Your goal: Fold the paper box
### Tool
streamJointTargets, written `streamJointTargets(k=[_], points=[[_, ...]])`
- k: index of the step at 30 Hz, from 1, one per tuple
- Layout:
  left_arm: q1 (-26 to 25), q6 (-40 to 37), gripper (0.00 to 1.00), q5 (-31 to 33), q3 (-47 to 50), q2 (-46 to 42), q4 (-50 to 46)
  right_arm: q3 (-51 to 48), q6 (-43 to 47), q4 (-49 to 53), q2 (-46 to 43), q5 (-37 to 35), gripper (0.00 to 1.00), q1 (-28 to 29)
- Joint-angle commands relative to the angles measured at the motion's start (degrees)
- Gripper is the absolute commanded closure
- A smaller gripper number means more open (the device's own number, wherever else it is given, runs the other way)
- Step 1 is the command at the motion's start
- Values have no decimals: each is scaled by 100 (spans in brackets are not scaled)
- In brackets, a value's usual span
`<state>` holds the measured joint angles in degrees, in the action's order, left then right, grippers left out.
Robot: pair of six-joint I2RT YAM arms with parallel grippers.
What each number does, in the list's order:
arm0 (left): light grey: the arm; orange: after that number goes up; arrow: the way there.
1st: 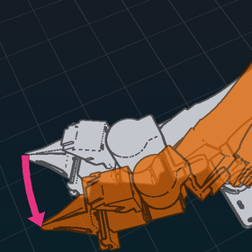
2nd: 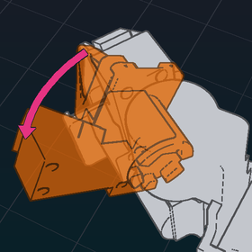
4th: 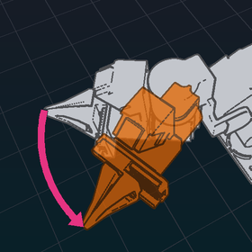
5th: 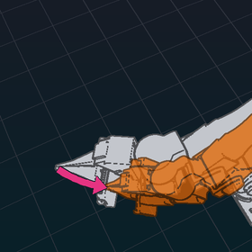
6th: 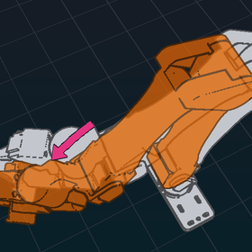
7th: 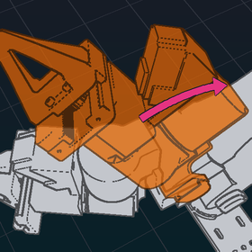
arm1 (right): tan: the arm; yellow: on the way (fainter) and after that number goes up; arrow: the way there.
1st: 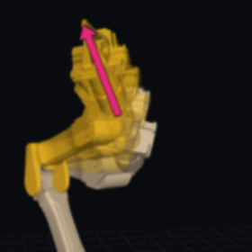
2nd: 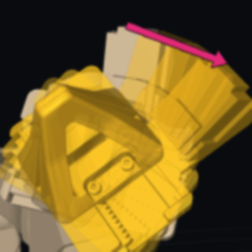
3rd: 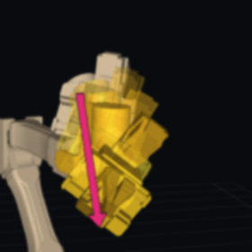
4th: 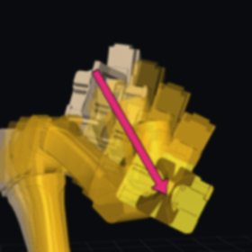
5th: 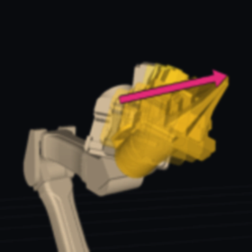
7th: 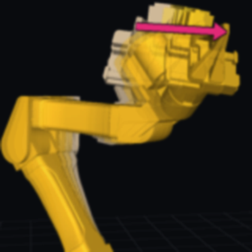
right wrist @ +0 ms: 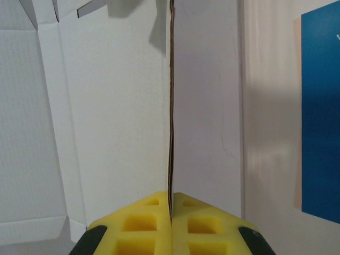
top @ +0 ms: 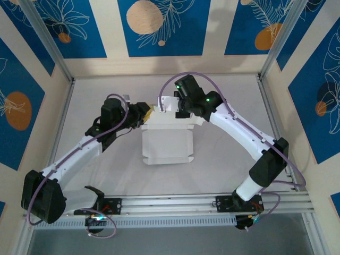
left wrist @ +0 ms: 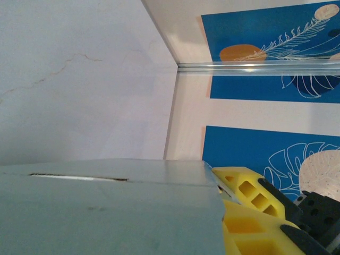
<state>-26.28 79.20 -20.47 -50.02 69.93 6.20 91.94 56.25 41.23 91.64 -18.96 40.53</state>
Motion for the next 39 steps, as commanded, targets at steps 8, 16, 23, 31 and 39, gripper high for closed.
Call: streamJointTargets(k=[8, 16, 23, 31, 39], points=[[-61, 12, 68, 53, -245, 142, 289, 215, -48, 112, 30, -197, 100, 403], [-87, 240, 59, 118, -100, 109, 734, 262, -174, 119, 69, -253, 100, 545], [-59, -588, 56, 96, -332, -103, 11, 456, -467, 319, 217, -331, 100, 284], [20, -3326, 54, 623, -782, -541, -2036, 827, -698, 941, 415, -36, 100, -60], [18, -5556, 54, 1063, 104, -1131, -1582, 691, -364, 801, 682, -289, 100, -149]])
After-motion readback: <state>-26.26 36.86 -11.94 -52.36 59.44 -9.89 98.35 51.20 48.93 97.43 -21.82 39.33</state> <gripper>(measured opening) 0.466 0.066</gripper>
